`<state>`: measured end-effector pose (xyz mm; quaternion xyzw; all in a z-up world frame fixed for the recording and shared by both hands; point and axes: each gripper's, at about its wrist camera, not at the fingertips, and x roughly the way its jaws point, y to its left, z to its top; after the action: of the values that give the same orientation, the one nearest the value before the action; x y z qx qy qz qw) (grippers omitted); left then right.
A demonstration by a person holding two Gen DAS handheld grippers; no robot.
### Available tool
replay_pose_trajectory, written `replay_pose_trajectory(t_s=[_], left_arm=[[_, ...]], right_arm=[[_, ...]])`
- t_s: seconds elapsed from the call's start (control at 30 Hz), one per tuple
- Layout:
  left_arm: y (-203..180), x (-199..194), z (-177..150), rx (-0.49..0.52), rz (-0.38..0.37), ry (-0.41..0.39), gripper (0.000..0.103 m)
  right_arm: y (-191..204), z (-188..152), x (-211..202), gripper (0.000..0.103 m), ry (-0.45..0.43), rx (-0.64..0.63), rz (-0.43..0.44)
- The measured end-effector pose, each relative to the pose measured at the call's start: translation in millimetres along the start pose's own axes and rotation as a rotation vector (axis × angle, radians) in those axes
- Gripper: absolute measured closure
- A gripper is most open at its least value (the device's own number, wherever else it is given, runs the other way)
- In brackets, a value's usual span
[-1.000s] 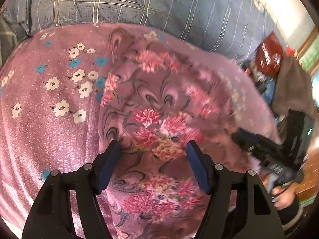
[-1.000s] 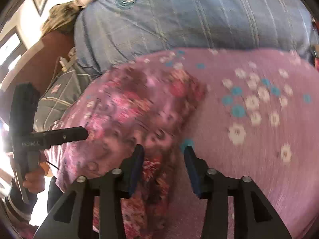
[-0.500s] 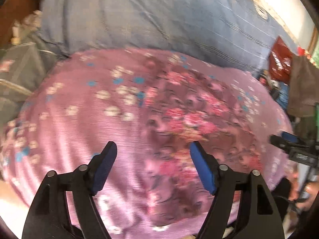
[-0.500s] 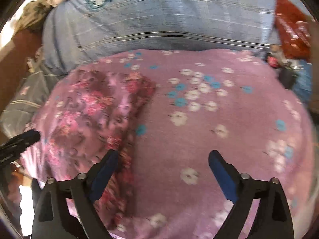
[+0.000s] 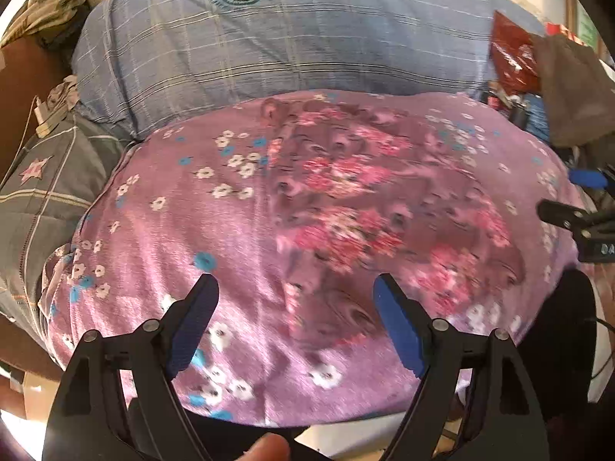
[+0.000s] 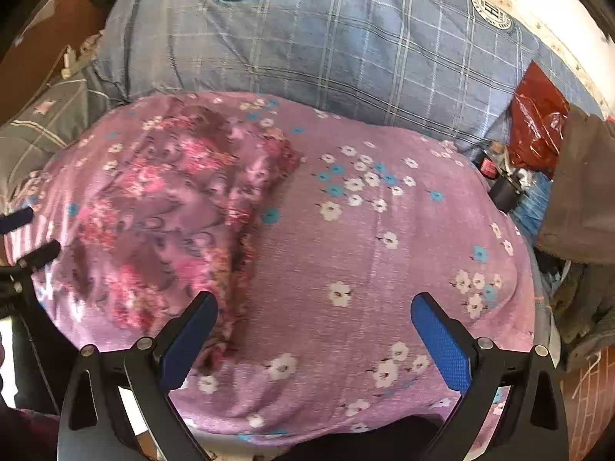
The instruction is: Fold small clothes
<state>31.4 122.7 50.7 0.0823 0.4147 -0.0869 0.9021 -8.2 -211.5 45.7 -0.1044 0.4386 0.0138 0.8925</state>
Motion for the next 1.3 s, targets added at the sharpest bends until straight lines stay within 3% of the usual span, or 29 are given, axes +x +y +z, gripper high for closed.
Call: replay_pose_trajectory(t_s=[0.23, 0.47, 0.93, 1.2, 1.3], left_arm=[[-7, -13, -7, 0.053, -0.008, 0.001, 0.02], [6, -13, -3, 0.005, 0.003, 0.009, 0.02], [-5, -3, 4, 0.019, 0.002, 0.034, 0.02], [-11, 6, 7, 0.01, -0.051, 0.09, 0.02], [-14, 4, 7, 0.008, -0.079, 0.073, 0.02]], right_arm=[[5, -6, -3, 0.001, 0.008, 0.025, 0.033], [-3, -10, 0, 0.001, 0.029, 0.088, 0.058], [-16, -20, 4, 0.0, 0.042, 0.101, 0.023], [-11, -19, 14, 0.0, 0.06, 0.097, 0.057], [-7, -19, 16, 0.0, 0.067, 0.093, 0.068]])
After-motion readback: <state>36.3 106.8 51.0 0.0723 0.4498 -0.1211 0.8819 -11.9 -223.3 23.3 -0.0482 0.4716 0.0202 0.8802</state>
